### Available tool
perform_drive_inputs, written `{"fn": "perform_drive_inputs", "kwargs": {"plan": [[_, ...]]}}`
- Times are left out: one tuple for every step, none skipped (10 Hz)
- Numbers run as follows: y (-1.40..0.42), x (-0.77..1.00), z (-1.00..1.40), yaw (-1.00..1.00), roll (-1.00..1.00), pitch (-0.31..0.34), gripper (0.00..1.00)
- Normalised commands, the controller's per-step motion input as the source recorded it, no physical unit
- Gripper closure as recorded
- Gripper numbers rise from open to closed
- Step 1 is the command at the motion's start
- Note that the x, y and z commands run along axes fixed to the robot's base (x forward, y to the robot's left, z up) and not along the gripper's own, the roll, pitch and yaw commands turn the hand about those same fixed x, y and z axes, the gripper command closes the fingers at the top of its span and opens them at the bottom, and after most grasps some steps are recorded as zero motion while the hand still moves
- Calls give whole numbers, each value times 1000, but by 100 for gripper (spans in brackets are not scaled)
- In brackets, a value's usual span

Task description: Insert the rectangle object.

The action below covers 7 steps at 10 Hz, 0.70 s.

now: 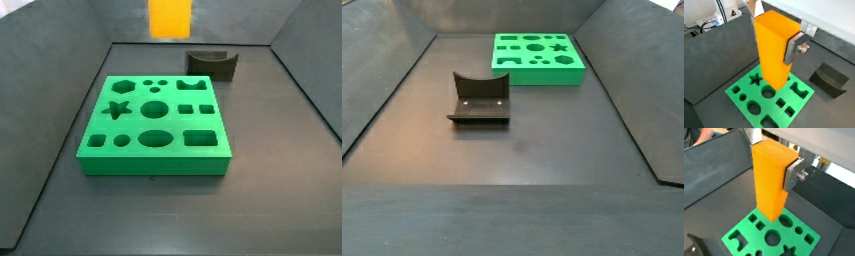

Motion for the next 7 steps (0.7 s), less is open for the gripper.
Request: {"fn": "perform_drive_inputs", "kwargs": {"plan": [[-426,683,-960,-120,14,73,100],[-480,560,-1000,-166,0,-79,100],[-426,823,-1000,-31,0,-40,100],[-406,826,-1000,-37,0,-21,100],[-263,897,-1000,0,0,26,100],[-160,906,-757,0,123,160,100],[0,871,-594,0,187,224,100]]}}
